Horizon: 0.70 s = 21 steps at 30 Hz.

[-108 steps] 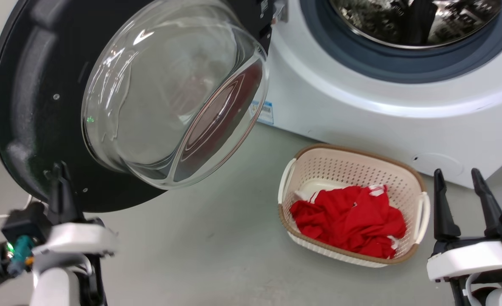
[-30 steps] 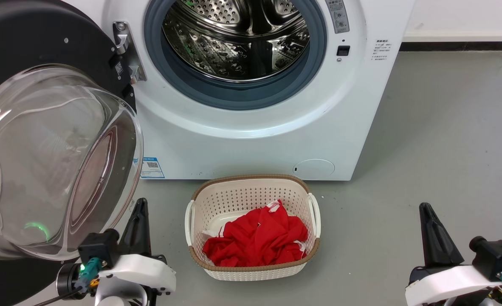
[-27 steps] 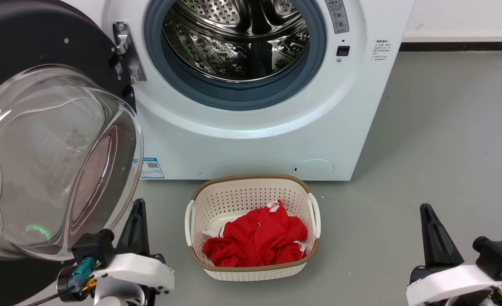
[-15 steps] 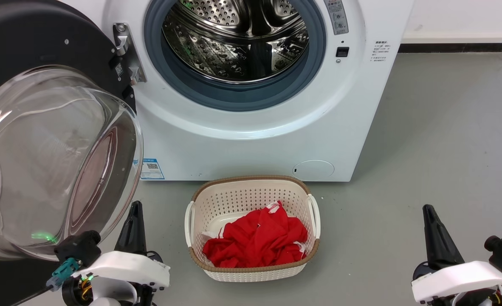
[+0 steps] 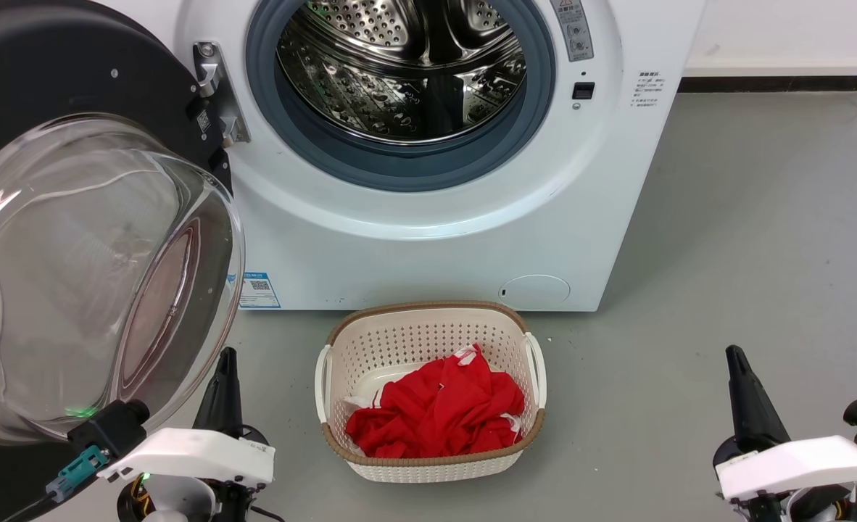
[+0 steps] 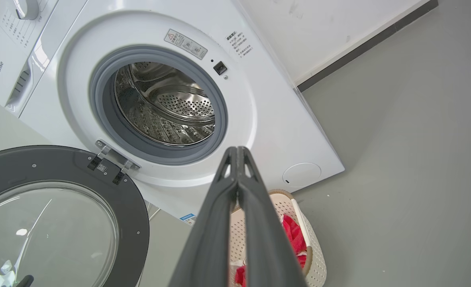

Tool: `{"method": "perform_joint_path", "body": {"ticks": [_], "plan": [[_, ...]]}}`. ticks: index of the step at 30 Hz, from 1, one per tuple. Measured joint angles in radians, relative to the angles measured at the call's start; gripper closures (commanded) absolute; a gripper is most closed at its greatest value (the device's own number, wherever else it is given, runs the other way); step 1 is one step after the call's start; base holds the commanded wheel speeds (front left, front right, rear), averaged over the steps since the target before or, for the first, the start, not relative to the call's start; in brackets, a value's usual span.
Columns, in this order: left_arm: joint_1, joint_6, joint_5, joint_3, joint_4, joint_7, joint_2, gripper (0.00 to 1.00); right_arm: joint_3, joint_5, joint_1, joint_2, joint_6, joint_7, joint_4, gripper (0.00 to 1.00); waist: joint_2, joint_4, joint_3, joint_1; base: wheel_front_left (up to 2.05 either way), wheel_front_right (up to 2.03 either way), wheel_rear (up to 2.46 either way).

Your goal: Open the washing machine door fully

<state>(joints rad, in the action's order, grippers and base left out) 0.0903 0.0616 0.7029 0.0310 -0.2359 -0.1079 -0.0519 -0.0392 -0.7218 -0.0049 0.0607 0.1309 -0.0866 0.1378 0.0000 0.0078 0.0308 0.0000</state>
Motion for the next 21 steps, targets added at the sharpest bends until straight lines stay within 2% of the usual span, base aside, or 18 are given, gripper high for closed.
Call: {"method": "perform_joint_path", "body": {"ticks": [21], "plan": [[0.001,0.018,0.278,0.024,-0.002,0.068,0.001,1.00,-0.012,-0.282,-0.033,0.003,0.000,0.052,0.032,1.00,0.0000,-0.002,-0.006,0.0000,0.00,0.00,0.00]]}}
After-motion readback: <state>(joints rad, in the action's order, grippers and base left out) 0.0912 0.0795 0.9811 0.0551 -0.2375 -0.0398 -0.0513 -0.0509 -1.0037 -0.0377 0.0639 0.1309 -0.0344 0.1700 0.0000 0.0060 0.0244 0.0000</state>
